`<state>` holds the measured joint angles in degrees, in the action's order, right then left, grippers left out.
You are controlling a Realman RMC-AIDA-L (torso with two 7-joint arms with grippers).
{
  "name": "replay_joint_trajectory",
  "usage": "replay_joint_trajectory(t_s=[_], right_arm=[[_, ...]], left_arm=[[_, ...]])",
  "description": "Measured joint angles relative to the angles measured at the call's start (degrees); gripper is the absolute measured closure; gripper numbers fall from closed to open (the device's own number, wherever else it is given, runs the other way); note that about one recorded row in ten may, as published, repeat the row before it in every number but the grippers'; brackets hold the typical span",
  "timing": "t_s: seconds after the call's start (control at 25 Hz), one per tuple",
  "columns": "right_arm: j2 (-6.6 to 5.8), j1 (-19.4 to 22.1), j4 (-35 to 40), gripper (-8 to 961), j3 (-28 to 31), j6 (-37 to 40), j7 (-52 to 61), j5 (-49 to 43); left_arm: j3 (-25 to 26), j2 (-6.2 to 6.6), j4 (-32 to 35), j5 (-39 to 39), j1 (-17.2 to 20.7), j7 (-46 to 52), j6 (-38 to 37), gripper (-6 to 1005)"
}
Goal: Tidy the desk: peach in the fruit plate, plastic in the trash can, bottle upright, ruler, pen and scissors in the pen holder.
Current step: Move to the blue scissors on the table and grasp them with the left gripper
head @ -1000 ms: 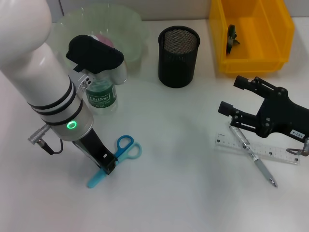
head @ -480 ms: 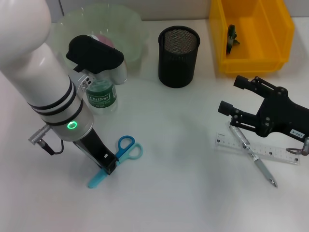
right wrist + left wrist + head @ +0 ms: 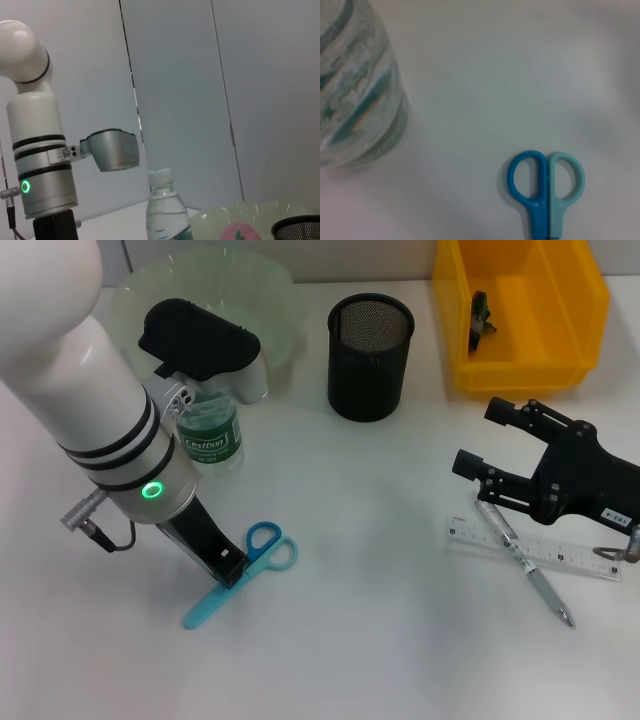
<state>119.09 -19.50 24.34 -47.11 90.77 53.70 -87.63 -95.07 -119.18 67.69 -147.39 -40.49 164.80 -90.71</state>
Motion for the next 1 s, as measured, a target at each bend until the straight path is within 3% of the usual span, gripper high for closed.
replay_joint_trajectory(t_s=[0.52,0.6,0.8,1.0], right_arm=[[0.00,-0.1,0.0,135,0.0,0.0,0.0,0.0],[0.00,-0.1,0.0,135,0.0,0.0,0.0,0.0],[0.00,-0.2,0.0,135,0.0,0.0,0.0,0.0],[0.00,-0.3,0.0,135,0.0,-0.1,0.0,0.0]], left_arm=[[-0.5,0.00,2.3,0.3,-1.3,0.1,-2.4,851],[-0.7,0.00,2.0,0.4,-1.9,0.1,-2.7,627],[-0.6,0.00,1.7,0.6,-2.1,0.2,-2.2,439],[-1.2,0.00,-0.5,0.7,-2.8,0.2,-1.8,448]])
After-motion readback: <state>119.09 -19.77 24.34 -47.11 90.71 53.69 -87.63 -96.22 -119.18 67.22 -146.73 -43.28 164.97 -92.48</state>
